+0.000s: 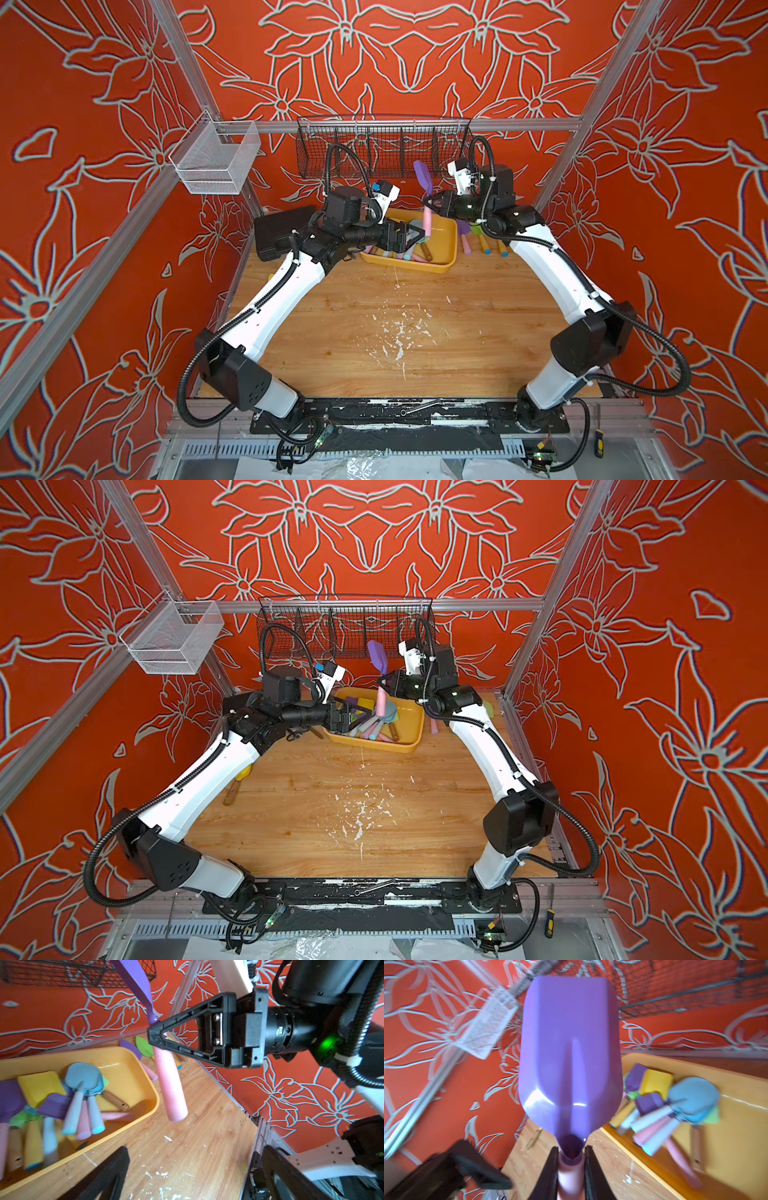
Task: Take the shovel out of the storage box
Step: Pick up the shovel from the storage box, then place the shovel at the center of the board.
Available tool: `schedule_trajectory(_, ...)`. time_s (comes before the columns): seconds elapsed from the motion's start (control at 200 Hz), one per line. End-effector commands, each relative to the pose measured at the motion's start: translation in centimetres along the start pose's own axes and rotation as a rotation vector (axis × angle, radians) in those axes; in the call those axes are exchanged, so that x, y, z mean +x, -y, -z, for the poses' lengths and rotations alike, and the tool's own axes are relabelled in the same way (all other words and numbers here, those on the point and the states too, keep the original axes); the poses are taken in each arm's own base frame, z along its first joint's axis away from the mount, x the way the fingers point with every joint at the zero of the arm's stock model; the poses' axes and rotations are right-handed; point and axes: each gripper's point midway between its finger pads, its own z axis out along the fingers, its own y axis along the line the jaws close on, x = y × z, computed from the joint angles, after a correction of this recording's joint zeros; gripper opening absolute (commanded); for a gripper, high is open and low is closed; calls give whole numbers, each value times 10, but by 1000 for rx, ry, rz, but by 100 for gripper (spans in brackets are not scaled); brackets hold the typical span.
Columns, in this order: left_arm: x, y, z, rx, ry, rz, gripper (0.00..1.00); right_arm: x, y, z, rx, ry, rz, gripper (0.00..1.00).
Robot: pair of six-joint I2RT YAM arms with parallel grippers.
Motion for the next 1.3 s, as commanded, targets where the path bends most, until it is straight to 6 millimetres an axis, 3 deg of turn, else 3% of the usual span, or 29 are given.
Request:
schedule_trajectory(0.0,-4,23,-4,175,-17,-10,100,-16,-53,14,-240,94,88,0)
schedule_trajectory(0.14,-2,13,-8,199,-25,17,95,-13,-77,21,-340,112,131,0)
schedule_trajectory(0.415,-4,1,1,251,-3,36,76,-8,-91,30,-406,125,141,0)
schedule_trajectory(0.56,3,-6,-2,263,-29,54,71,-5,-102,31,-446,114,145,0)
schedule_trajectory(0.711,-8,-5,-2,292,6,42,67,0,-107,26,-463,96,138,0)
schedule_trajectory(0.956,-9,-5,-7,320,-15,44,30,8,-109,19,-470,90,129,0)
schedule_trajectory(1.141,-4,-10,3,261,-19,29,4,10,-105,19,-446,93,124,0)
schedule_trajectory(1.166,-3,-12,5,239,-15,32,0,10,-103,18,-436,95,119,5)
schedule_trajectory(1.251,7,-25,17,100,-16,32,0,8,-96,20,-384,118,98,46)
schedule_trajectory(1.296,17,-37,25,-7,-28,48,0,6,-88,21,-334,135,80,61)
